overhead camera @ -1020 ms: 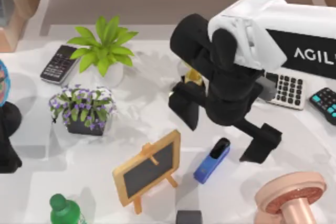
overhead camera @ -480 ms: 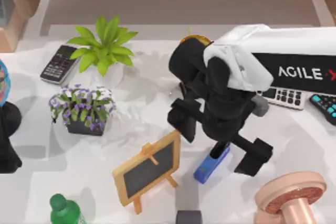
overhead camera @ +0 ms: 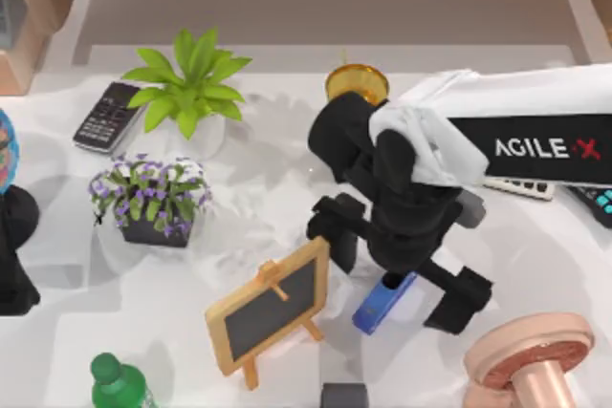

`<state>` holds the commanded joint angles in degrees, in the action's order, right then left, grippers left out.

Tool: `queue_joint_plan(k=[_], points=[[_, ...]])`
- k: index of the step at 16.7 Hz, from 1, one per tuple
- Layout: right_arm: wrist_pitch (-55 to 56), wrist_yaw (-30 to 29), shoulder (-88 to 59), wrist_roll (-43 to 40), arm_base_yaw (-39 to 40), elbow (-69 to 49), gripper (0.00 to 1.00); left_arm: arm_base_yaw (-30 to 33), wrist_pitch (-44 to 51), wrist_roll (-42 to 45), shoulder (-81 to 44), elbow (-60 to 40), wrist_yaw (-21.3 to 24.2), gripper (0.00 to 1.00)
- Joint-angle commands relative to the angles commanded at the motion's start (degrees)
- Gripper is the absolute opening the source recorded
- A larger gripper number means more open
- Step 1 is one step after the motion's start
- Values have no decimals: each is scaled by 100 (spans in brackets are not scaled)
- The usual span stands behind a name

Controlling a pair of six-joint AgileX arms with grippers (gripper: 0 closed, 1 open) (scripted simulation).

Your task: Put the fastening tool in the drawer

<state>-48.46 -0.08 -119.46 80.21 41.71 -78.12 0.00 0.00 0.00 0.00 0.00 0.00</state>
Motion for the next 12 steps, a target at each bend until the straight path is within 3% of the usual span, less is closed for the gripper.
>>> queue_joint_plan(k=[12], points=[[0,0,0,0,0,0,2,0,0,0,0,0,0,100]])
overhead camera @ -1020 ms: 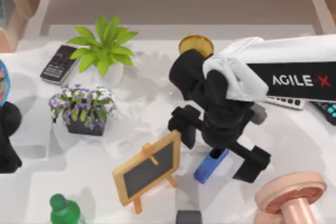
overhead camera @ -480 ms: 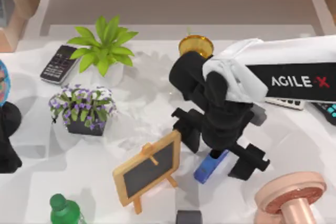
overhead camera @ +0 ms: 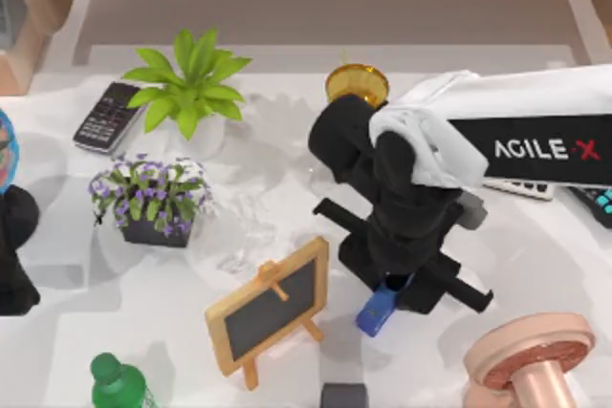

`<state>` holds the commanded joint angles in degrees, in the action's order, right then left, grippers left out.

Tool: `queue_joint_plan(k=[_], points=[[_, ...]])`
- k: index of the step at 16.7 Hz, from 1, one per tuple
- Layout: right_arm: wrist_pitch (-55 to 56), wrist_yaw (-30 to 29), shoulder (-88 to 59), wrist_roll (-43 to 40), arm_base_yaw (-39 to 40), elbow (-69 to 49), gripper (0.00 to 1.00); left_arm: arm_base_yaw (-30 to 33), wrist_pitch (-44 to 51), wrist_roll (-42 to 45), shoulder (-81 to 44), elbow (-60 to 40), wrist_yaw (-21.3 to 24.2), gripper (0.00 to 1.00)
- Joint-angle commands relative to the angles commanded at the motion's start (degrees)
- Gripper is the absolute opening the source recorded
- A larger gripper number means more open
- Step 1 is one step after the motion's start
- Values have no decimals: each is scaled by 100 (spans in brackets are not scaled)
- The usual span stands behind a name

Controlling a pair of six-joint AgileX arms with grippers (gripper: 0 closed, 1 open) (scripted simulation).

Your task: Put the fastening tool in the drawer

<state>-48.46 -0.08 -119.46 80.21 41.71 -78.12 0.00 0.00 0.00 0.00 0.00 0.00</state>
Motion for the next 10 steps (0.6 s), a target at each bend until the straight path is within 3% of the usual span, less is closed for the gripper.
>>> queue_joint_plan(k=[10], points=[[-50,-9,30,-15,-9,-2,0,0,0,0,0,0,0,100]])
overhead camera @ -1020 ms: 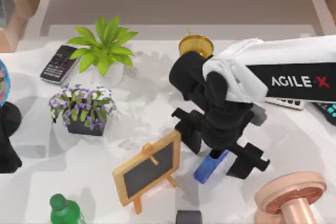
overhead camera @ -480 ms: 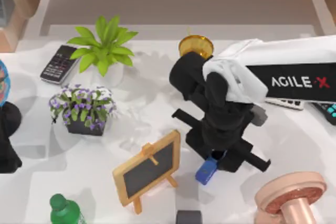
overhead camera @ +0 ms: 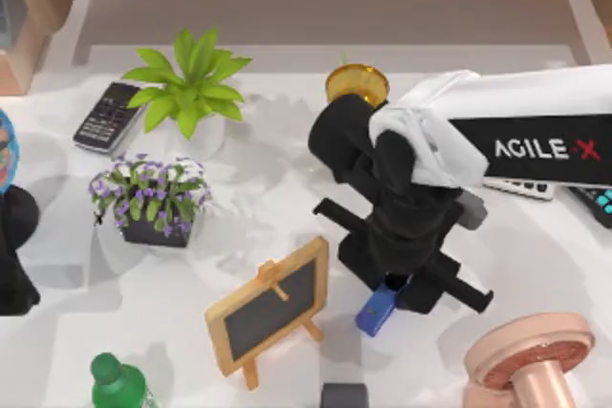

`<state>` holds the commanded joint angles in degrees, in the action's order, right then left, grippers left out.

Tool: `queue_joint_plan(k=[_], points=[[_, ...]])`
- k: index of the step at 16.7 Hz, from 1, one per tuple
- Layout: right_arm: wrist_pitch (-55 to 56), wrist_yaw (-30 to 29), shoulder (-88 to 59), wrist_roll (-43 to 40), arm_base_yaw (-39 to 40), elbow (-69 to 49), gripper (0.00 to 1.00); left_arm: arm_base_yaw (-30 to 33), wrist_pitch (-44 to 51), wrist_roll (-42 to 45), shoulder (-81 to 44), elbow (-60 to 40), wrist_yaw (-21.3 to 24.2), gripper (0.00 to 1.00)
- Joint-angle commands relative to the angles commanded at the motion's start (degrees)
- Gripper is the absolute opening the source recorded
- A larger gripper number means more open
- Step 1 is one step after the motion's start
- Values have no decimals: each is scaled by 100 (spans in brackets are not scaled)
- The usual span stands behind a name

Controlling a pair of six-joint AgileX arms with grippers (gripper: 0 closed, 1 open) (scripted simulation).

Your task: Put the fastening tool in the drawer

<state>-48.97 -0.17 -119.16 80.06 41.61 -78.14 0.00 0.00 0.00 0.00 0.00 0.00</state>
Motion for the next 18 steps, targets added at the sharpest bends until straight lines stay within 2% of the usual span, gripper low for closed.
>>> queue_joint_plan(k=[6,11,14,18], points=[[-571,2,257,-7,-3,-314,0,0,0,0,0,0,0,100],[-608,7,271,-53,-30,-330,0,0,0,0,0,0,0,100],[-947,39,524,-530,-319,-573,0,0,0,0,0,0,0,100],[-1600,85,924,-1740,-1181,-1286,0,0,0,0,0,0,0,100]])
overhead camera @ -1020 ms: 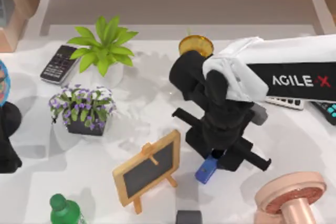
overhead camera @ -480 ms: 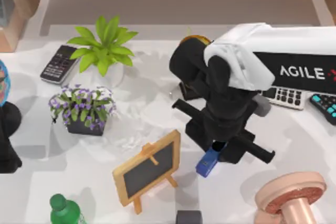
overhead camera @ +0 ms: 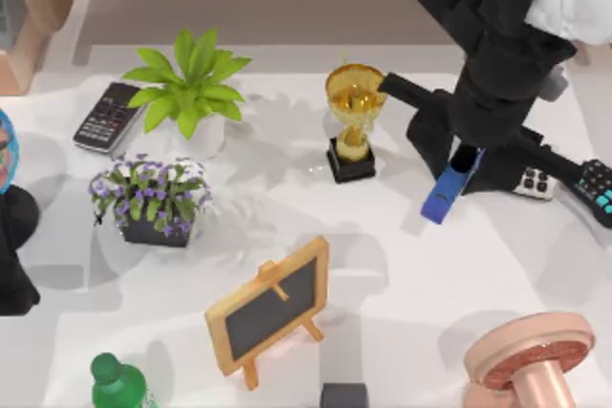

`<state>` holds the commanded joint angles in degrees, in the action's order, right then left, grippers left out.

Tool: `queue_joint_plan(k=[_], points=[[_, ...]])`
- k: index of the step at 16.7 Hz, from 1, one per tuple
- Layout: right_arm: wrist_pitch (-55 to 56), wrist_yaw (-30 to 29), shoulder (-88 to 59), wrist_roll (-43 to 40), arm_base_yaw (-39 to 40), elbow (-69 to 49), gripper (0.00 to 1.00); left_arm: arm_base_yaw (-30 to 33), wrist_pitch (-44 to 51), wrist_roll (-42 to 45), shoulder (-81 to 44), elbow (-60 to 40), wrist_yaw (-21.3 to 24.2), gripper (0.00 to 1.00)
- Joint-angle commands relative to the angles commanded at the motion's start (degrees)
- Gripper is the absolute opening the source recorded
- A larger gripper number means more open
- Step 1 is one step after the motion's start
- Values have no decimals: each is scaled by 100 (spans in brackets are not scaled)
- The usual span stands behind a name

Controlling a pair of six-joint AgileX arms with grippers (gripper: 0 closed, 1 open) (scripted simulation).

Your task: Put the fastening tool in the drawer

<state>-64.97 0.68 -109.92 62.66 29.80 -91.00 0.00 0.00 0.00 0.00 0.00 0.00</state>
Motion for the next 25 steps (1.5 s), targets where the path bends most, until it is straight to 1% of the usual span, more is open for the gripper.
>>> queue_joint_plan(k=[4,7,11,14,17,20,22,25], points=[[-581,21,107,-1635,-1268,-1069,0,0,0,0,0,0,0,100],[-899,14,-135,-2993,-2325,-1971,0,0,0,0,0,0,0,100],[-1165,-5,-889,-4851,-3660,-3165,0,0,0,0,0,0,0,100],[-1263,-12,-1717,-6148,-4422,-3971,0,0,0,0,0,0,0,100],[-1337,-13,-2635,-7216,-4904,-4629,0,0,0,0,0,0,0,100],[-1502,-29,-3462,-7943,-5092,-5057,0,0,0,0,0,0,0,100],[-1655,-58,-3866,-8211,-5119,-5197,0,0,0,0,0,0,0,100],[-1787,-91,-4062,-8315,-5134,-5232,0,0,0,0,0,0,0,100]])
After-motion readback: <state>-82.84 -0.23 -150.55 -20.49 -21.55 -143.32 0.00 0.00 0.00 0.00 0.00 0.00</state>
